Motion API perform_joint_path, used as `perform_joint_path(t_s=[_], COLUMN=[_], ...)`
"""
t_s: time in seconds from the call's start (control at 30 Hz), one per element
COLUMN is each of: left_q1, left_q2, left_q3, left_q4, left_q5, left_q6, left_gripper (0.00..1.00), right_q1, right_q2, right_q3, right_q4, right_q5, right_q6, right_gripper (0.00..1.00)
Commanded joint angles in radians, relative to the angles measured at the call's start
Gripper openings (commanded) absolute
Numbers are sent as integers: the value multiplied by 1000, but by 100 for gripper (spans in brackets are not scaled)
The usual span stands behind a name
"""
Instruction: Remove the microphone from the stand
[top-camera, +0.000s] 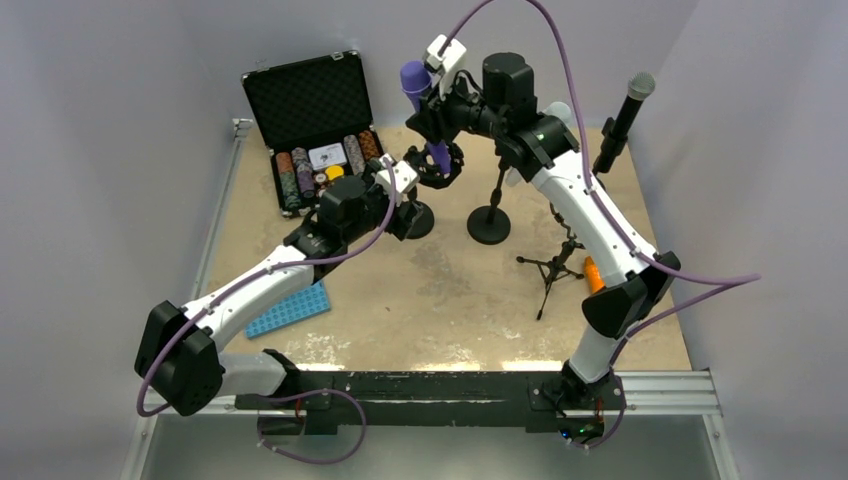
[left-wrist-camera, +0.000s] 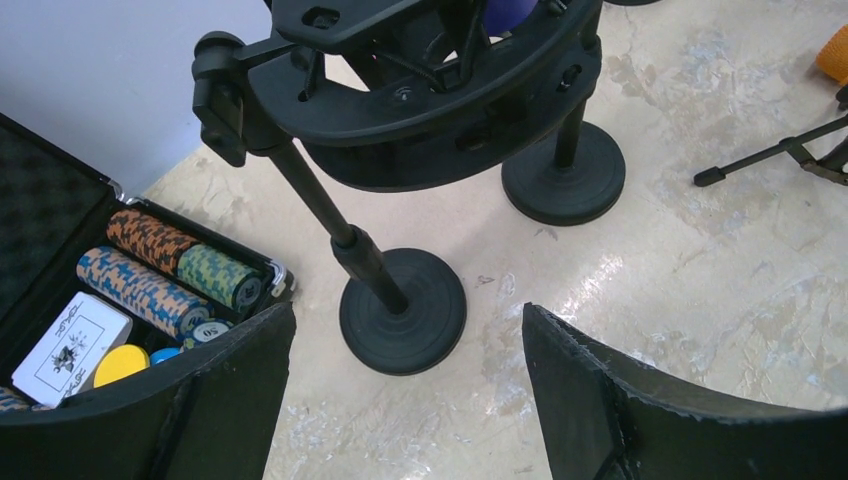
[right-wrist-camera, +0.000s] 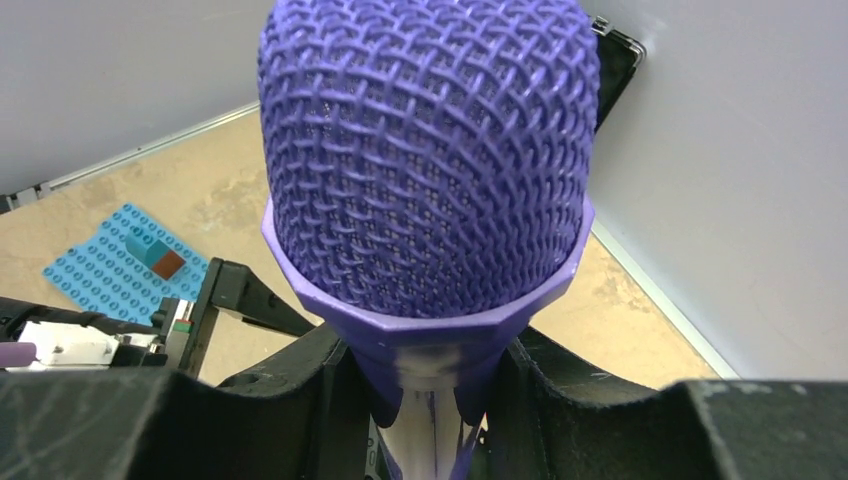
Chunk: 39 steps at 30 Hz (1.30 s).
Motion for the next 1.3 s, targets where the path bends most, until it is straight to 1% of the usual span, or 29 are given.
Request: perform_joint_path(t_s=[0.0,0.1,0.2,0.3,0.4,0.5,0.57,0.7,0.77,0.83,0.93,1.03,1.1,1.2,1.23,1.27], left_q1=[5,4,4,4,4,3,5,5,4,4,5,4,4,4,4,4], left_q2=[-10,-17,-26,-28,-29,-39,-49,-64,-66,-67,-65,-62,-59,-58,-58,-61], left_q3=[-9,-15,-25,-29,-30,-33,-39,-60,-72,-74,-76,-81,-85,-86,-88,-91], left_q4=[33,22,17,19,20,18,16,19,19,12,3,-2,-2,-7,-9,-11], left_q5=[36,35,29,27,23,15,15,17,18,18,15,15,16,15,14,15], left_q6=[-2,-8,-9,-10,-13,-16,-19,-48,-66,-79,-92,-102,-105,-114,-119,-122], left_gripper=[87,87,87,87,87,87,87,87,87,87,88,88,88,88,88,88], right_q1=[-1,-2,-6,-25,-54,-110,-157,-244,-292,-373,-496,-543,-573,-694,-756,-819], right_q2=[-38,-56,-71,-124,-181,-298,-413,-670,-765,-831,-896,-954,-961,-926,-912,-895], right_q3=[52,71,132,112,94,-15,-147,-405,-482,-516,-535,-570,-573,-593,-601,-615], right_q4=[48,99,149,208,178,125,102,72,31,-24,-80,-94,-147,-239,-274,-293], right_q5=[-23,-27,-35,-55,-73,-135,-120,46,105,120,145,195,246,363,350,293], right_q6=[31,39,45,73,100,112,106,66,47,51,64,24,21,45,33,20], right_gripper=[0,0,0,0,0,0,0,0,0,0,0,0,0,0,0,0])
